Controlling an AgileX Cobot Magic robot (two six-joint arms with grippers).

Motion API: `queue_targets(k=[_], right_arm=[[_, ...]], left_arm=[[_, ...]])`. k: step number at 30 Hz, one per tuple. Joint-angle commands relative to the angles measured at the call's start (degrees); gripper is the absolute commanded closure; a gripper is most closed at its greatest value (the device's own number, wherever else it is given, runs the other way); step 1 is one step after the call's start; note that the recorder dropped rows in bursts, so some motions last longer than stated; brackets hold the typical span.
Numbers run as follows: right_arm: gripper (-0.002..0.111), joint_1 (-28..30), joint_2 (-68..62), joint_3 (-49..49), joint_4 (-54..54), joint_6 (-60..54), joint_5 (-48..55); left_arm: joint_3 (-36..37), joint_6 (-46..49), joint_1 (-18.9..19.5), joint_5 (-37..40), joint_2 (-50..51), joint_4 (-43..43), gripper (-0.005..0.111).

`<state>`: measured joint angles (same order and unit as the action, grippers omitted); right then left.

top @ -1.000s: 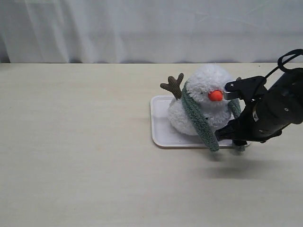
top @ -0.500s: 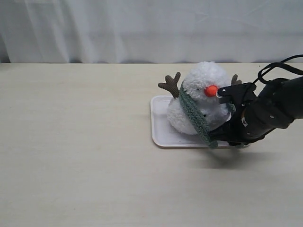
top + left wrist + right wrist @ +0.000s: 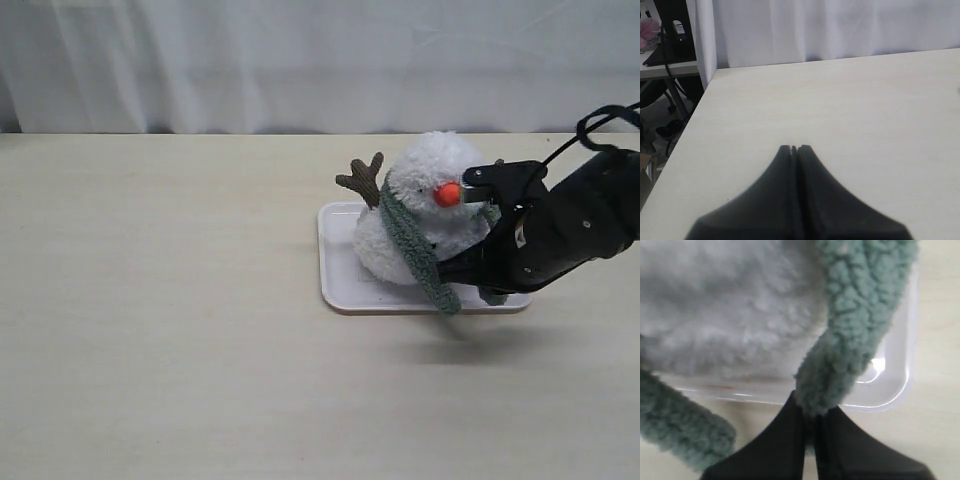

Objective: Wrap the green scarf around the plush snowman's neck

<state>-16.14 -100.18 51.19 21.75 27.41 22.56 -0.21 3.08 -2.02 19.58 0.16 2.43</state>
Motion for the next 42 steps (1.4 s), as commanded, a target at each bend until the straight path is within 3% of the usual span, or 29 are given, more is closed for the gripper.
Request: queue_targets(k=[1,8,17,30,37,42], right_arm=[[0.104,0.01,3.86,0.10,-13.90,-12.04,0.74],[0.104,0.01,3.41,-0.14,-34.38,-31.90,3.47],[0.103,0.01,0.36,-0.25,-37.56,-34.23,3.50],[0.055,0.01,6.42,-0.15,-37.56,-34.47,10.43],[0.057,0.01,21.60,-0.15,-37.56,-34.47,23.65],[0.088,0.01,37.92,-0.15,-37.56,-34.47,24.37]], left_arm=[[0.21,-0.10,-0.05,-0.55,-0.16,-0.04,0.107],[0.21,-0.10,-0.05,-0.55,-0.16,-0.04,0.107],[0.21,-0.10,-0.05,-0.55,-0.16,-0.04,0.107],[0.21,-0.10,-0.05,-0.55,-0.16,-0.04,0.107],[0.21,-0.10,-0.05,-0.55,-0.16,-0.04,0.107],[0.21,-0.10,-0.05,-0.55,-0.16,-0.04,0.107]])
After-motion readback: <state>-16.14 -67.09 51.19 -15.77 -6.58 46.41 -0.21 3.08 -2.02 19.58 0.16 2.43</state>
